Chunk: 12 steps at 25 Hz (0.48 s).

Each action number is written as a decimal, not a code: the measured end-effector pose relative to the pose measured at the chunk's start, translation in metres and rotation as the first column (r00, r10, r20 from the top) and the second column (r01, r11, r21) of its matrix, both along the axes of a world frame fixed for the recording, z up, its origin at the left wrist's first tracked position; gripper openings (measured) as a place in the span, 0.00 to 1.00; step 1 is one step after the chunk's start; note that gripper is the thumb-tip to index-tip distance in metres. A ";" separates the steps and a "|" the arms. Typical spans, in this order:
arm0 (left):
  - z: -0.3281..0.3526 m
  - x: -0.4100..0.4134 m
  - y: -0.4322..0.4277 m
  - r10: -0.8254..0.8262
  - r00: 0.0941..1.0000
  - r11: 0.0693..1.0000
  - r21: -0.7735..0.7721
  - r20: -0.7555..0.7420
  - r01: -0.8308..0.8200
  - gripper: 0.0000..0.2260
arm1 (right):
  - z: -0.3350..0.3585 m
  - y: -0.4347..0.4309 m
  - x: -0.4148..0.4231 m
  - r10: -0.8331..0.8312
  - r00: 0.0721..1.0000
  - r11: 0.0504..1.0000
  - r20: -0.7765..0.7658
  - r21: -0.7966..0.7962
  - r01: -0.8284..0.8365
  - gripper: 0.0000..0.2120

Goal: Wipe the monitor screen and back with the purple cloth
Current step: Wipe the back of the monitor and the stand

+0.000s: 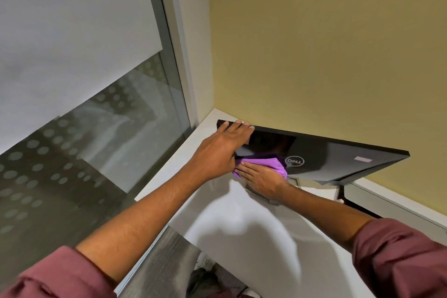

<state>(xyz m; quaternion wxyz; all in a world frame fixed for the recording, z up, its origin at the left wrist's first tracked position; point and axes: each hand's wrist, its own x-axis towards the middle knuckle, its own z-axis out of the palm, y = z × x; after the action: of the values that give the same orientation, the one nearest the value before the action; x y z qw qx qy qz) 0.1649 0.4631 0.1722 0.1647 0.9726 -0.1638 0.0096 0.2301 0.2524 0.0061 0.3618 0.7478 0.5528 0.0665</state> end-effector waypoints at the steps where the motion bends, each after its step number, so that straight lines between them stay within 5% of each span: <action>1: 0.000 0.001 -0.008 -0.014 1.000 1.000 -0.012 0.007 0.014 0.43 | 0.000 -0.010 0.000 0.028 1.000 0.999 0.013 -0.019 -0.028 0.32; 7: -0.001 0.022 -0.056 -0.122 0.992 0.991 0.050 0.017 0.121 0.45 | 0.003 -0.090 0.011 0.119 0.992 0.992 -0.047 0.036 -0.117 0.41; 12: -0.004 0.031 -0.084 -0.180 0.983 0.983 0.049 0.036 0.178 0.43 | 0.030 -0.149 0.009 0.195 0.981 0.969 0.021 0.148 -0.196 0.34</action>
<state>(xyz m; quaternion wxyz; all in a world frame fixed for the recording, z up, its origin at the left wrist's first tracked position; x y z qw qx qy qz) 0.1961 0.3789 0.1683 0.1392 0.9571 -0.2539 0.0104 0.2392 0.1029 0.0359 0.2981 0.7146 0.6159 0.1454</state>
